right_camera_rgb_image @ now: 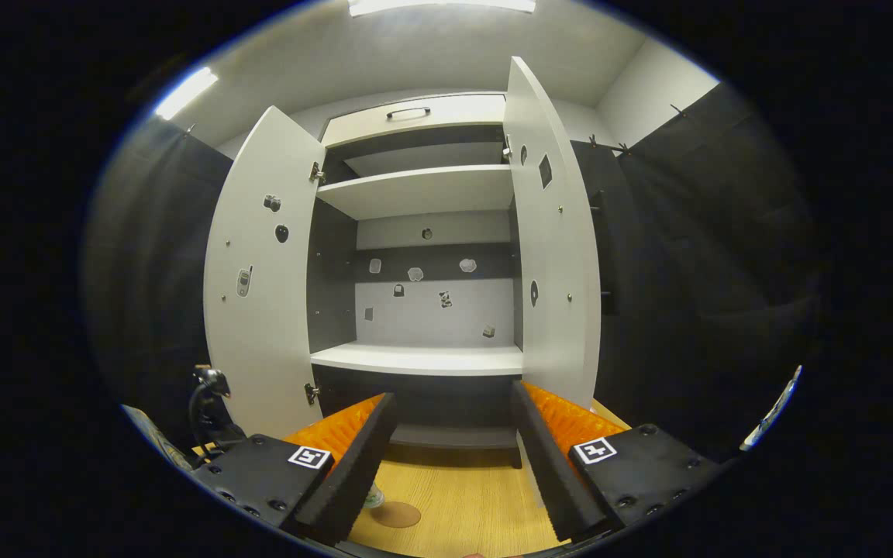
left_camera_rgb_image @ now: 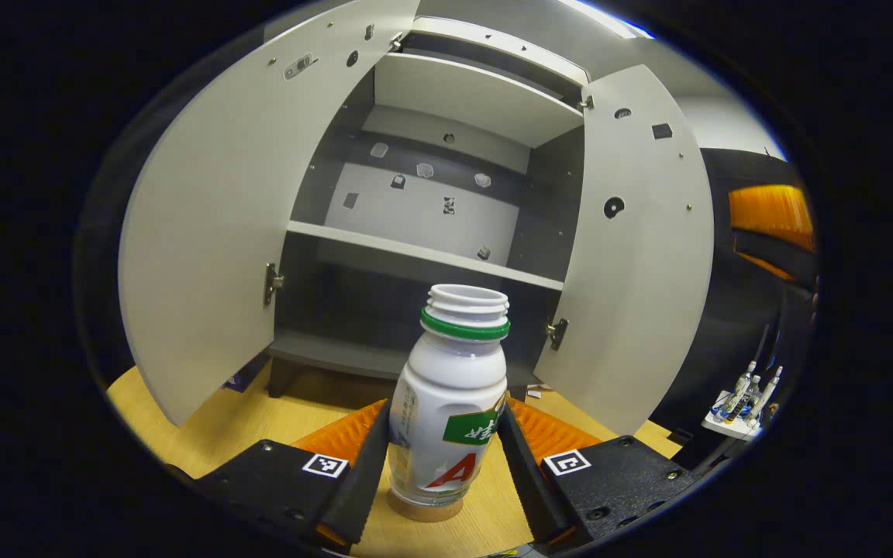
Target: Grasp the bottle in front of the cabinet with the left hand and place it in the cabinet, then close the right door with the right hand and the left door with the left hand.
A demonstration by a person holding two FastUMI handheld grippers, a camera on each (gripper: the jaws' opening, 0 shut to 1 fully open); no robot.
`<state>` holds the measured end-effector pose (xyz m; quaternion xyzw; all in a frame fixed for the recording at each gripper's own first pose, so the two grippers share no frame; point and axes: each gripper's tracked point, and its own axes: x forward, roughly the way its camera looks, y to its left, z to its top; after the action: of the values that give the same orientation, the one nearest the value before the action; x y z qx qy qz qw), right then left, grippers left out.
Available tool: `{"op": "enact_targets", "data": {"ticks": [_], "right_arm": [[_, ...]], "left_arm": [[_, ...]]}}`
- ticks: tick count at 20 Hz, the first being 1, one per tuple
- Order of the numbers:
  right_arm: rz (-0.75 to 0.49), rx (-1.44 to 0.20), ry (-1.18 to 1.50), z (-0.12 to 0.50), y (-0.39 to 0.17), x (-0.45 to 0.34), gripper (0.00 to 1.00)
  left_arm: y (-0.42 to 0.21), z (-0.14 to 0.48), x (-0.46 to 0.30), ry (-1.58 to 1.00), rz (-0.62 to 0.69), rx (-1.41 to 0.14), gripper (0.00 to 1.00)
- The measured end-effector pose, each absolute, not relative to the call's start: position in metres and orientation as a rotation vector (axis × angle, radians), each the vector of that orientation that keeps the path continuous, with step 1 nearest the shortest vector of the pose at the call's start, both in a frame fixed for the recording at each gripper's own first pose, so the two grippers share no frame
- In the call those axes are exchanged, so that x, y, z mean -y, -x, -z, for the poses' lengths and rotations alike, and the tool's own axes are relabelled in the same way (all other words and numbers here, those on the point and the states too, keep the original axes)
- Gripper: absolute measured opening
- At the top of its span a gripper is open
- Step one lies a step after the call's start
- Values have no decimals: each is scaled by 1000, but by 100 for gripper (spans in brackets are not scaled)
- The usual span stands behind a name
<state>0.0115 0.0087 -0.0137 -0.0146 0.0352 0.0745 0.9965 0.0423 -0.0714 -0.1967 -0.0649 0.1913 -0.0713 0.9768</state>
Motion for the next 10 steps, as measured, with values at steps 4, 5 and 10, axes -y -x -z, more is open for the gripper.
{"op": "enact_targets", "data": {"ticks": [4,5,10], "right_arm": [[-219,-64,19,15,-21,1,98],[-234,-74,10,17,-23,5,98],[-305,-139,-55,28,-24,29,98]], "left_arm": [[-58,121,72,143,119,-298,77],[-66,105,71,128,96,-289,77],[-108,37,82,26,9,-267,77]]}}
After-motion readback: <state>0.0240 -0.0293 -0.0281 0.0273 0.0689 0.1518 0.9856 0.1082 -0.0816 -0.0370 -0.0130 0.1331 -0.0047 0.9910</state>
